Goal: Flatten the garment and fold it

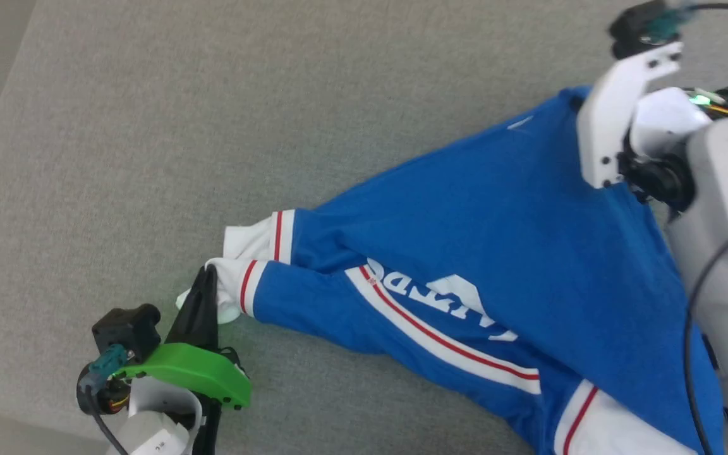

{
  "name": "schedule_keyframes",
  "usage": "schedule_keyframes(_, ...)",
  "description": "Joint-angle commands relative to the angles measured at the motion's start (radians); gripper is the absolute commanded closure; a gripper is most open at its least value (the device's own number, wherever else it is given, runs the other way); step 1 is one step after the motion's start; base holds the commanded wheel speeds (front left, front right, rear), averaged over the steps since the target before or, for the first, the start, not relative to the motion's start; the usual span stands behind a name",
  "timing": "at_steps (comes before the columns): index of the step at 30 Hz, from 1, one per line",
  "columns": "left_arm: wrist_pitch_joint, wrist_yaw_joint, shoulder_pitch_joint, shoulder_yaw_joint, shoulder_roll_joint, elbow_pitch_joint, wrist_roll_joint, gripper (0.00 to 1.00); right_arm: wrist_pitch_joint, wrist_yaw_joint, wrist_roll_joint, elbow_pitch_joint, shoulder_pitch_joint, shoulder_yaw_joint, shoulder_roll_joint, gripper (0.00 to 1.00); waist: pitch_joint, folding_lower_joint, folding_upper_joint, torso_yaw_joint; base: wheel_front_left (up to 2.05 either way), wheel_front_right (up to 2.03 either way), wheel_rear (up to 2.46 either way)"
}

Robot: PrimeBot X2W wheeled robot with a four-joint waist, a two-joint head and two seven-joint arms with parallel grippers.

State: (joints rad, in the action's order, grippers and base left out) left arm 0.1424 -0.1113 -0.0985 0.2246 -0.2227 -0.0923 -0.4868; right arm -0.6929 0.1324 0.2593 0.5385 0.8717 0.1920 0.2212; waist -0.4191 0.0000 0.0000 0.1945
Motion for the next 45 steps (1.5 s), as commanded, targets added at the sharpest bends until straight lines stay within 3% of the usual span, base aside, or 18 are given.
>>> schedule_keyframes(1,0.003,-0.005,0.0,-0.006,-0.01,-0.003,-0.014,1.0,0.024,-0.002,0.022,-0.033,-0.032,-0.015,0.011,1.0,0.076,0.0,0.0,-0.064,0.0,0.0,0.0)
schedule_keyframes(8,-0.016,-0.024,0.049,-0.014,-0.03,0.011,-0.019,1.0,0.037,-0.002,0.145,-0.363,-0.382,-0.183,0.034,1.0,0.193,0.0,0.0,-0.154,0.0,0.0,0.0)
schedule_keyframes(14,-0.036,-0.037,0.088,-0.014,-0.038,0.026,-0.026,1.0,-0.061,-0.002,0.186,-0.608,-0.714,-0.324,-0.05,1.0,0.248,0.0,0.0,-0.21,0.0,0.0,0.0)
schedule_keyframes(20,-0.045,-0.043,0.128,-0.011,-0.037,0.03,-0.04,1.0,-0.159,-0.002,0.226,-0.708,-0.935,-0.365,-0.113,1.0,0.287,0.0,0.0,-0.237,0.0,0.0,0.0)
schedule_keyframes(24,-0.053,-0.037,0.137,-0.002,-0.032,0.033,-0.051,1.0,-0.199,-0.002,0.26,-0.749,-0.982,-0.382,-0.141,1.0,0.298,0.0,0.0,-0.242,0.0,0.0,0.0)
schedule_keyframes(30,-0.091,0.016,0.015,-0.008,-0.078,0.037,-0.063,1.0,-0.254,-0.002,0.315,-0.753,-0.839,-0.401,-0.147,1.0,0.29,0.0,0.0,-0.243,0.0,0.0,0.0)
schedule_keyframes(33,-0.133,0.057,-0.129,-0.008,-0.127,0.019,-0.05,1.0,-0.298,-0.002,0.313,-0.726,-0.69,-0.403,-0.098,1.0,0.263,0.0,0.0,-0.243,0.0,0.0,0.0)
schedule_keyframes(39,-0.241,0.143,-0.539,0.006,-0.223,-0.089,0.0,1.0,-0.339,-0.002,0.233,-0.606,-0.285,-0.473,-0.103,1.0,0.162,0.0,0.0,-0.244,0.0,0.0,0.0)
schedule_keyframes(45,-0.324,0.159,-0.95,0.024,-0.265,-0.255,0.075,1.0,-0.299,-0.002,0.094,-0.462,0.103,-0.556,-0.151,1.0,0.032,0.0,0.0,-0.259,0.0,0.0,0.0)
